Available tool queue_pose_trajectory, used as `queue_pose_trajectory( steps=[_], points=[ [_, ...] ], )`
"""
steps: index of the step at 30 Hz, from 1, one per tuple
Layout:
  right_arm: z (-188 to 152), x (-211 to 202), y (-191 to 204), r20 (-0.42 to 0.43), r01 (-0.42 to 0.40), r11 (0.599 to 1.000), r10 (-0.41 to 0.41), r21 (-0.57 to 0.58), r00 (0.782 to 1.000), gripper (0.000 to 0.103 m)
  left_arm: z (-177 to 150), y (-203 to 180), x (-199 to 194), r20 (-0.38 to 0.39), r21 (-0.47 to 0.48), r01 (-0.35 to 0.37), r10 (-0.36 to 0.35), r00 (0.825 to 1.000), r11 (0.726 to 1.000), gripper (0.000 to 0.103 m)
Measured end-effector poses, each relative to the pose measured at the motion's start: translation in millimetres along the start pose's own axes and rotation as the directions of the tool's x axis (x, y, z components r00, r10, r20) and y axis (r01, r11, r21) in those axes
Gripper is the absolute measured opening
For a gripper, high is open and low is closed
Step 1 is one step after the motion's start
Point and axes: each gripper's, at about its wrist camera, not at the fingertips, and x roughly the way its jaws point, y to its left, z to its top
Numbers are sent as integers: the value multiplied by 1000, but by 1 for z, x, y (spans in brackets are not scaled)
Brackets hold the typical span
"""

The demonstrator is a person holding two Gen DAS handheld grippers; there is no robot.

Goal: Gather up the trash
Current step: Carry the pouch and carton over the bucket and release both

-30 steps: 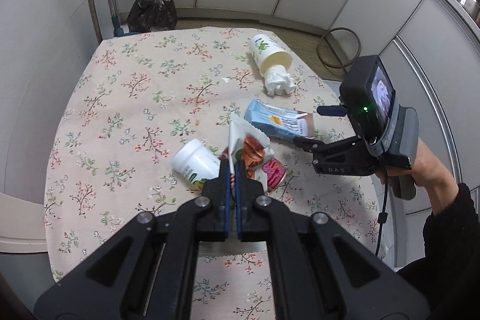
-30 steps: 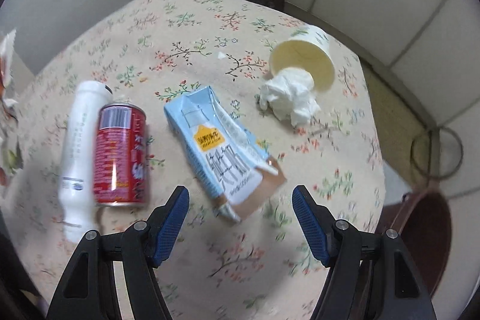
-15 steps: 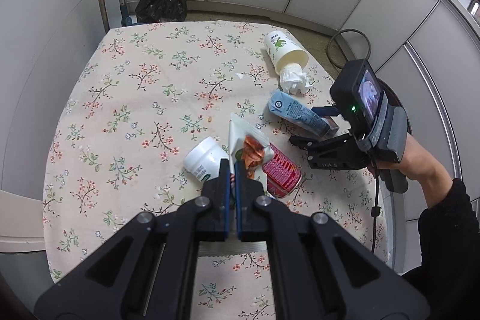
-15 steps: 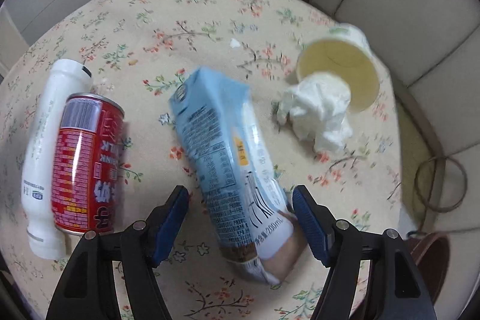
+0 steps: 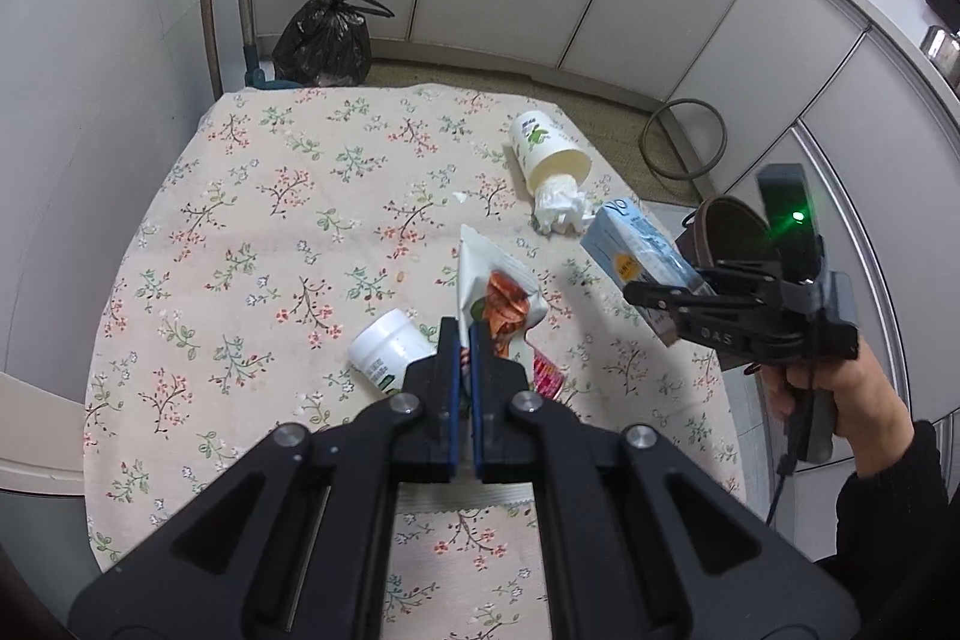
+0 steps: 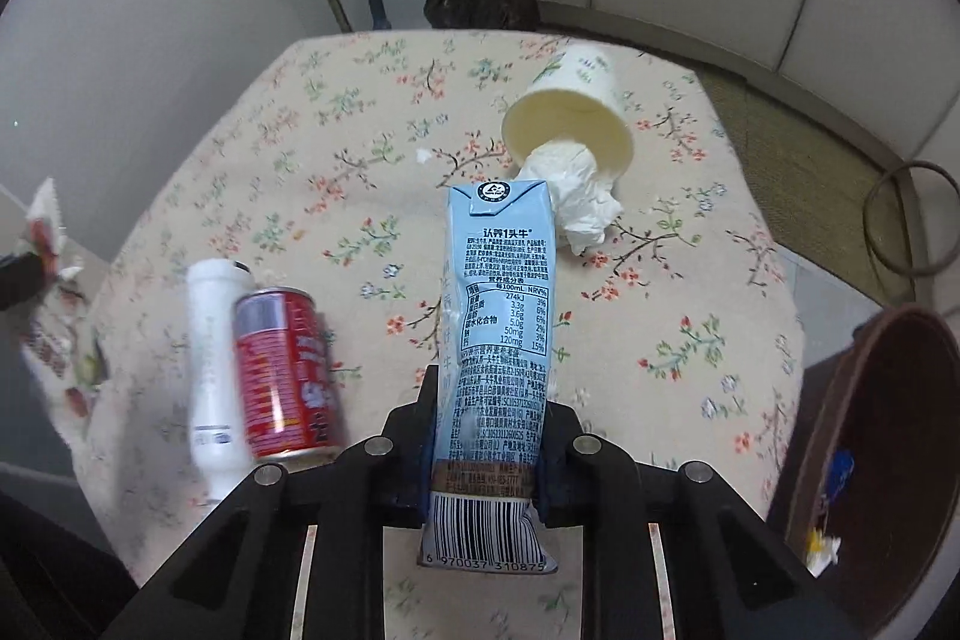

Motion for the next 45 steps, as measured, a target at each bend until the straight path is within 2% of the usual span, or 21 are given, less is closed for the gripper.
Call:
queue_pose_trajectory(
  steps=[10, 16, 23, 33, 37, 45],
  points=[
    [-34, -97, 6, 100, -8, 990, -7, 141, 995, 24, 1, -39, -14, 57, 46, 17, -20, 998, 999, 4],
    [-55, -135, 1, 146, 17, 978, -48, 206, 988, 24, 2, -73, -17, 80, 88, 30, -37, 996, 996, 4],
    [-76, -172, -22, 201, 53, 965, -107, 256, 974, 24, 3, -119, -13, 105, 146, 65, -80, 991, 987, 4],
    [-109, -197, -76, 216, 102, 926, -190, 364, 958, 24, 2, -199, 11, 93, 216, 138, -161, 983, 967, 4],
    [-122, -206, -102, 218, 122, 898, -231, 423, 948, 24, 1, -225, 23, 95, 240, 156, -183, 979, 958, 4],
    [-140, -202, -149, 196, 132, 843, -269, 522, 943, 24, -1, -274, 55, 100, 273, 205, -240, 966, 940, 4]
  ],
)
